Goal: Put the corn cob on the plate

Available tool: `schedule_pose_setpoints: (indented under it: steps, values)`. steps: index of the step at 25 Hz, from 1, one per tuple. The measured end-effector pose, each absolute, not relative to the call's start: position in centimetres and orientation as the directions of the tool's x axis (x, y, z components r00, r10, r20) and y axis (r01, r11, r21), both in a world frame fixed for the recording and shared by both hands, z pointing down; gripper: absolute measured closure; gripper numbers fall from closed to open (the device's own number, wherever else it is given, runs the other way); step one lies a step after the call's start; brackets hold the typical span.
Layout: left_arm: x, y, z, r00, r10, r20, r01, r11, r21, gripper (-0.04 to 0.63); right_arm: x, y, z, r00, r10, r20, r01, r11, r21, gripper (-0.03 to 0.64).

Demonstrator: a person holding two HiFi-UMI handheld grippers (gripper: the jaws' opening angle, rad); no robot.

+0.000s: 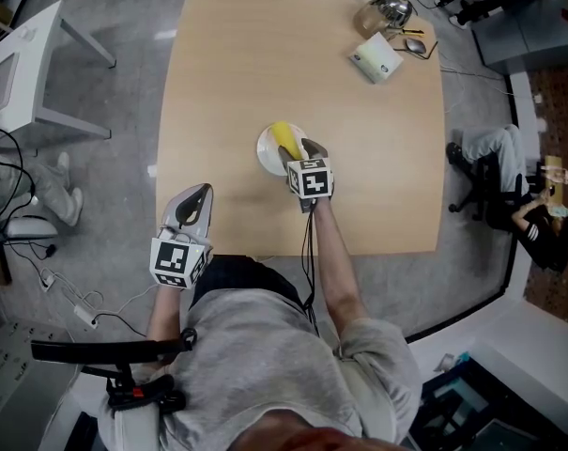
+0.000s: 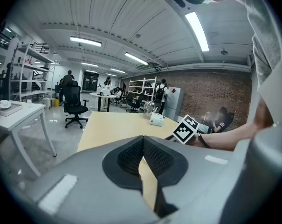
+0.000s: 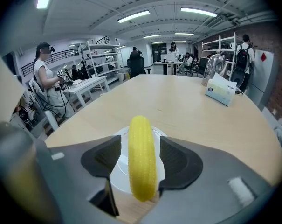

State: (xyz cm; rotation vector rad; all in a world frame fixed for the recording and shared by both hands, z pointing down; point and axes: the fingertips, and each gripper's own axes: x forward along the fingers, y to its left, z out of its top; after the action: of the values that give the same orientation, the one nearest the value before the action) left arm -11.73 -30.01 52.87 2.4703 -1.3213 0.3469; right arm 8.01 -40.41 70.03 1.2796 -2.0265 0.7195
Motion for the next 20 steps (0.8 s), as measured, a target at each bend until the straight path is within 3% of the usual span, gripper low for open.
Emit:
schedule_pose_setpoints:
  steps: [20]
  values:
    - [-10.7,-26.6,50.1,0.555,-0.772,0.31,-0.829,-0.545,0.127,0.575,8.5,-37.1,65.0,-0.354,-0.654,0.669,-0.922,0.364,-0.132,0.419]
